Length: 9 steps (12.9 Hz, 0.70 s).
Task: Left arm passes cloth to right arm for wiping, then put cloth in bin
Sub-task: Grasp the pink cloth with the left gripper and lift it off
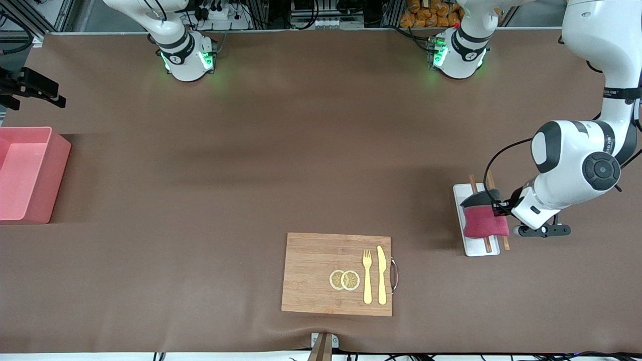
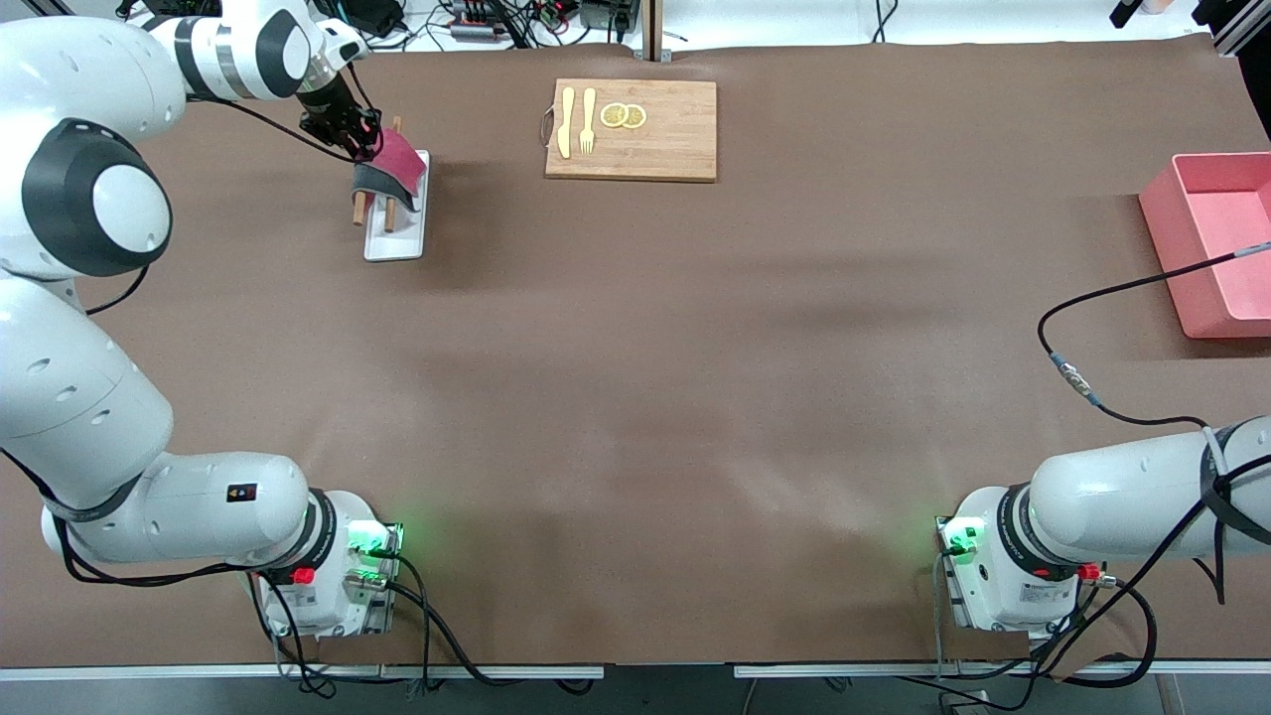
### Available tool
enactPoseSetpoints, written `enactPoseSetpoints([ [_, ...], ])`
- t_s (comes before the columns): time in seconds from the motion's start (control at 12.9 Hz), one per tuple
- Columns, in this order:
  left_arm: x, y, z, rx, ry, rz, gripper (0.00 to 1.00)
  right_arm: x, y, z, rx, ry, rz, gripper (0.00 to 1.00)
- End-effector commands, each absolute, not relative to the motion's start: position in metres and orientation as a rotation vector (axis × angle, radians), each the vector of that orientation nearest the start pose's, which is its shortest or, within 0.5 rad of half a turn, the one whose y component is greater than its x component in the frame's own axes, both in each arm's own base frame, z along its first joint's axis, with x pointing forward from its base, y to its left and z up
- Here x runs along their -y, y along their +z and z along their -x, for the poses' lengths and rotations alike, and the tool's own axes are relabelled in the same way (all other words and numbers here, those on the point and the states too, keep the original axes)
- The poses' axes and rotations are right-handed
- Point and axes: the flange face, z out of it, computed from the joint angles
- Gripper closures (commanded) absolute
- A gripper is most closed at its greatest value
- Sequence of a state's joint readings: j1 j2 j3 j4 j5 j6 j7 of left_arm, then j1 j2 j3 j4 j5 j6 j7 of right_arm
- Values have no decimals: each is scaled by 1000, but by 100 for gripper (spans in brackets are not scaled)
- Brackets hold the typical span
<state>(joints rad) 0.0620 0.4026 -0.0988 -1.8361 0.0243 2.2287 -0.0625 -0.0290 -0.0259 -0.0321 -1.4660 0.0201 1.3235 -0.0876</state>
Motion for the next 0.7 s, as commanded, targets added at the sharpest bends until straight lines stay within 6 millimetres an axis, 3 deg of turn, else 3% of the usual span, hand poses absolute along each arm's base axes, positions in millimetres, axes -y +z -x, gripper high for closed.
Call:
enactPoseSetpoints([
  [0.0,20,308,-643,34,10,3153,98,30,668,-517,55,173,3093,0],
  [0.23,22,309,-643,28,5,3153,100,30,668,-518,56,171,3092,0],
  [0.39,28,322,-643,16,-17,3154,100,26,666,-520,56,168,3090,0],
  [0.54,56,346,-642,-5,-65,3170,100,14,657,-530,84,178,3068,0],
  [0.62,82,357,-640,15,-61,3192,100,10,653,-537,93,155,3042,0],
])
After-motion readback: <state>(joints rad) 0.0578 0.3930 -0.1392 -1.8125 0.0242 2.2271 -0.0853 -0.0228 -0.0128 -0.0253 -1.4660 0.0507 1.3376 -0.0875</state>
